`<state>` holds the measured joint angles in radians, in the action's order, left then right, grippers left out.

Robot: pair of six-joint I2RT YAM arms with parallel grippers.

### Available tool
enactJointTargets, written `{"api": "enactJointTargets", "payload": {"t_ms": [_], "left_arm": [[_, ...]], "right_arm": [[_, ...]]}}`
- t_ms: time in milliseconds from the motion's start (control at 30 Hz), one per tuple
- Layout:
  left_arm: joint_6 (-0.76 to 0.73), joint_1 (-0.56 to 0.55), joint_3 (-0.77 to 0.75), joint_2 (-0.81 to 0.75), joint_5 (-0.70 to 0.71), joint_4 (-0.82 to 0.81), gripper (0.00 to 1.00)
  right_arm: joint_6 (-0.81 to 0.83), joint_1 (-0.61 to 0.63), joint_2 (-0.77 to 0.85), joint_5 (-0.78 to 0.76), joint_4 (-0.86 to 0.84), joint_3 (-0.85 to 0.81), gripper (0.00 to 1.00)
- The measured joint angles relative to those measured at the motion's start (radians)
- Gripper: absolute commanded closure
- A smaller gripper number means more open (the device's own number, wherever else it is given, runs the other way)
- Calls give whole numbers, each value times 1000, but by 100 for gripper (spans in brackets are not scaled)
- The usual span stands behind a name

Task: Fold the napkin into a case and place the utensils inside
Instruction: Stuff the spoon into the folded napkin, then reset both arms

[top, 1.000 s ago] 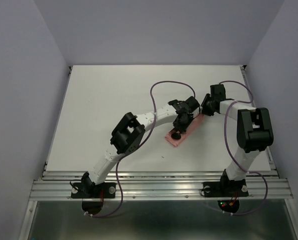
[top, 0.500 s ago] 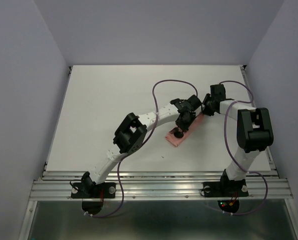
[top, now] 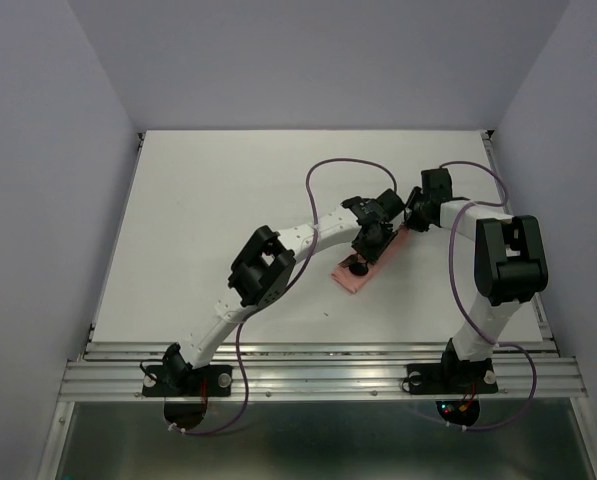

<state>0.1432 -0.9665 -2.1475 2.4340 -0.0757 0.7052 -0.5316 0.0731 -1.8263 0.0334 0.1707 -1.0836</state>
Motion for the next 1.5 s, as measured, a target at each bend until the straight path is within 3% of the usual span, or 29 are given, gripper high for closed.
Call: {"api": "enactJointTargets", "payload": {"t_ms": [300,533,667,767,800,1300,1500], "left_arm": [[4,0,0,-9,25,6,58],[4,0,0,-63,33,22,59],[4,0,1,-113,40,31,59],[4,0,14,-163,48,38,59],[3,0,18,-182,51,41,59],[4,48,203,-658,222,1,58],[8,68,389,-903,351,-79,58]], "right_arm": [[0,0,19,-82,21,-1,50],[1,0,135,-143,53,-9,44],[4,0,183,-165,63,-36,30],[11,0,229,-187,80,-47,12],[12,0,250,-198,85,-49,0],[11,0,525,-463,177,-71,0],[19,0,630,-522,193,-10,0]]}}
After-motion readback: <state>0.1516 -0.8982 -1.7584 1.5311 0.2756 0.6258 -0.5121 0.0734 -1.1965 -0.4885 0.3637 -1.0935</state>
